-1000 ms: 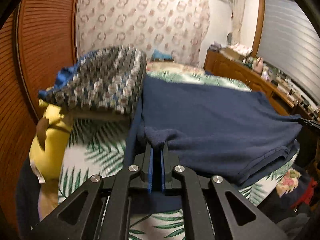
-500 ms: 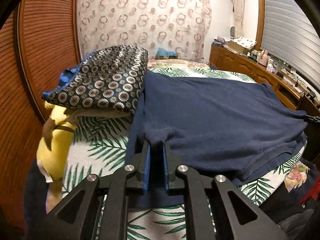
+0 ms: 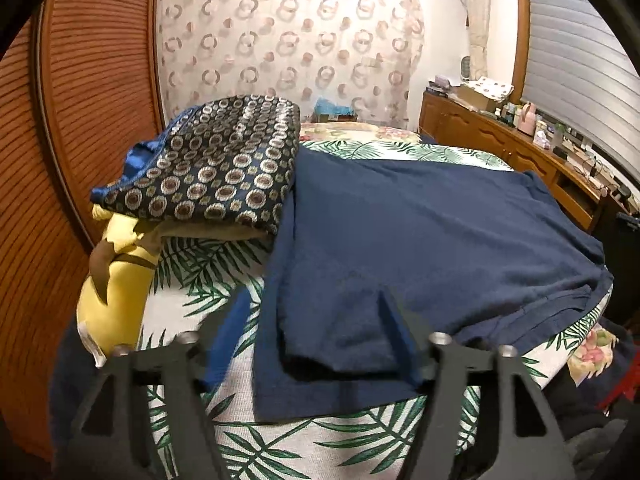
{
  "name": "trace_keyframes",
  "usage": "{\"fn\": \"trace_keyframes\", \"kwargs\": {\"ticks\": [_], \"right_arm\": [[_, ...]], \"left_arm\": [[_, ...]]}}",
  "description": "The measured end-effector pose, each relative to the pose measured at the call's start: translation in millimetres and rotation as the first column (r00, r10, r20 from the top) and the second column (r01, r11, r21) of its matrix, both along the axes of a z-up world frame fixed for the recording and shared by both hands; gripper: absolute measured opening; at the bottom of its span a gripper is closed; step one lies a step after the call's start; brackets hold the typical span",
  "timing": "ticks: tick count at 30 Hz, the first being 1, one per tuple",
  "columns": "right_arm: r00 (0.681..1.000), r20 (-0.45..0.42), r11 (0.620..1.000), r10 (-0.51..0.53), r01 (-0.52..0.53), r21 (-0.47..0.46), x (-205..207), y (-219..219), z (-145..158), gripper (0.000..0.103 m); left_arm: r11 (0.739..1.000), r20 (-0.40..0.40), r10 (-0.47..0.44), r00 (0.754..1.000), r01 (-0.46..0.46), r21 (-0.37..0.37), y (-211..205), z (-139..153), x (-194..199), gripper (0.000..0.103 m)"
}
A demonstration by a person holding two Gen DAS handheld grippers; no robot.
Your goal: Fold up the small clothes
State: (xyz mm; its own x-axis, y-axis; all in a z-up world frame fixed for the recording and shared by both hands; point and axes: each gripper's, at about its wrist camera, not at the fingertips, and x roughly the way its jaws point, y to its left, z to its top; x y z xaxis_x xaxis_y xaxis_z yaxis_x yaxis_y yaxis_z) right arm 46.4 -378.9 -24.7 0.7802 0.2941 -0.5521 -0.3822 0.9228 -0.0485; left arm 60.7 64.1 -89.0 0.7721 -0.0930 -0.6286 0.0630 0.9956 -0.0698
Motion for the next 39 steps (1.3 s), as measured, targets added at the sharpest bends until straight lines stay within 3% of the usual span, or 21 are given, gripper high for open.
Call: {"fn": "trace_keyframes", "kwargs": {"ticks": [3, 4, 11, 18, 23, 26, 32, 37, 38, 39], "right_arm": [[0.999, -0.011, 0.999, 0.035, -0.035, 0.002, 2, 15, -10, 0.050], [0.998, -0.020, 0.999, 0.052, -0.052, 0.005, 4, 20, -14, 0.051], [0.987, -0.091, 0.991, 0.130, -0.130, -0.001, 22, 55, -46, 0.051], [0.980, -0.143, 0.989, 0.139, -0.144, -0.022, 53, 72, -67, 0.051], [0.981, -0.164, 0.993, 0.107, -0.114, -0.035, 65, 71, -72, 0.056], [0.979, -0.152, 0.990, 0.138, -0.136, 0.021, 63, 66, -66, 0.056], [0.964, -0.180, 0.981, 0.194, -0.194, 0.017, 58, 66, -68, 0.056], [0.961, -0.179, 0.976, 0.212, -0.218, -0.015, 51, 71, -73, 0.056], [0.963, -0.176, 0.977, 0.205, -0.213, -0.027, 51, 72, -74, 0.056], [0.965, -0.173, 0.978, 0.198, -0.207, -0.034, 52, 71, -71, 0.056]], "left_arm": [[0.999, -0.018, 0.009, 1.000, -0.009, -0.035, 8, -7, 3, 0.078], [0.999, -0.025, 0.014, 1.000, -0.015, -0.037, 10, -9, 4, 0.078], [0.997, -0.060, 0.028, 0.998, -0.033, -0.066, 20, -23, 11, 0.078], [0.995, -0.099, -0.004, 0.995, -0.006, -0.099, 19, -31, 20, 0.055], [0.996, -0.114, 0.009, 0.993, -0.020, -0.093, 21, -37, 21, 0.055], [0.997, -0.113, 0.008, 0.994, -0.017, -0.080, 19, -37, 21, 0.055], [0.999, -0.111, 0.009, 0.994, -0.014, -0.048, 18, -39, 22, 0.054], [0.999, -0.114, -0.016, 0.993, 0.011, -0.043, 12, -37, 21, 0.035], [0.999, -0.115, -0.024, 0.993, 0.019, -0.044, 11, -37, 21, 0.029], [0.999, -0.111, -0.030, 0.993, 0.025, -0.049, 10, -37, 21, 0.016]]}}
